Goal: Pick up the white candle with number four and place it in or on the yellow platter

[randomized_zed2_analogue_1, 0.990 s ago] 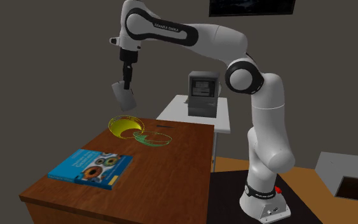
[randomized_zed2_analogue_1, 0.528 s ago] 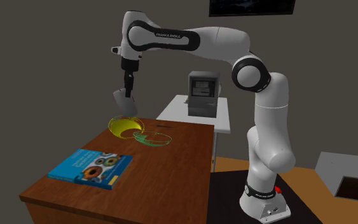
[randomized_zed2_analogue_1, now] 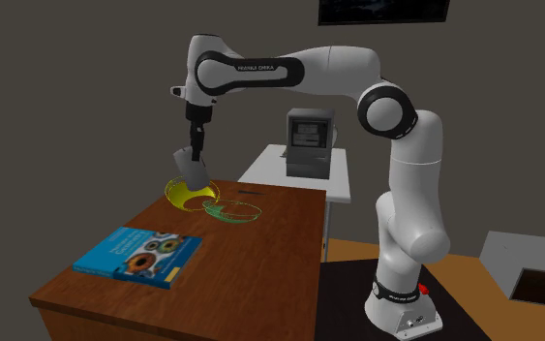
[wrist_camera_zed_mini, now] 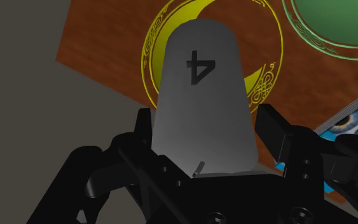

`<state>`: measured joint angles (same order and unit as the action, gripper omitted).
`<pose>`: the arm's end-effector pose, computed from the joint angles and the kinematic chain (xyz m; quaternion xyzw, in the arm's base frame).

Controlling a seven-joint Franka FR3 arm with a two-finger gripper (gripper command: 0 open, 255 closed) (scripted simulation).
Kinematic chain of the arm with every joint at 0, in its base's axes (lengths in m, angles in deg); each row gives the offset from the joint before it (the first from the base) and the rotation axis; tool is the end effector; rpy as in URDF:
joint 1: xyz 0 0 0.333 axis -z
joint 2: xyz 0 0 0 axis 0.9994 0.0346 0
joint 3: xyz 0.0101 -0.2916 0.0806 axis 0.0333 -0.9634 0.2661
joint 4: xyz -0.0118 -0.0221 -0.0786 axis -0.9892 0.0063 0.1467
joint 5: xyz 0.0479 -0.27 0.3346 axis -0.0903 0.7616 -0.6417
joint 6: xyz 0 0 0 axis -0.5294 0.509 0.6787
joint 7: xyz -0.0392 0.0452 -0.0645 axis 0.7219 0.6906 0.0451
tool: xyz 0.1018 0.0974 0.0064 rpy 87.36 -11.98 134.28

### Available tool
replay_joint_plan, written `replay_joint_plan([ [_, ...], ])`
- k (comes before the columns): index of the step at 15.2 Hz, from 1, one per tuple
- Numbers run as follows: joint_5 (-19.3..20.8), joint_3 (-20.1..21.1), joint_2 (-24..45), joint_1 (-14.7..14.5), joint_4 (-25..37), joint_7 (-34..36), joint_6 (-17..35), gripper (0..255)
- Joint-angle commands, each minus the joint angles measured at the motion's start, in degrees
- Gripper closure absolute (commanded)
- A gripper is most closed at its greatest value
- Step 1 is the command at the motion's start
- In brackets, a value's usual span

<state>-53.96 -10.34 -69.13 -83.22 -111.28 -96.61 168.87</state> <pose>0.6030 -0.2517 0.5798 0.9869 0.1161 0.1007 0.0499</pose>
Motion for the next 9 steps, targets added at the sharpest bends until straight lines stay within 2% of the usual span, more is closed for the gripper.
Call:
replay_joint_plan([
  [1,0.01,-0.02,-0.11,0.02,-0.45,-0.06,0.43,255],
  [7,0.01,-0.02,-0.11,0.02,-0.45,-0.06,0.43,255],
  [8,0.01,-0.02,-0.11,0.02,-0.45,-0.06,0.43,0],
  [9,0.01,-0.02,-0.11,0.02,-0.47,-0.05,0.45,0],
])
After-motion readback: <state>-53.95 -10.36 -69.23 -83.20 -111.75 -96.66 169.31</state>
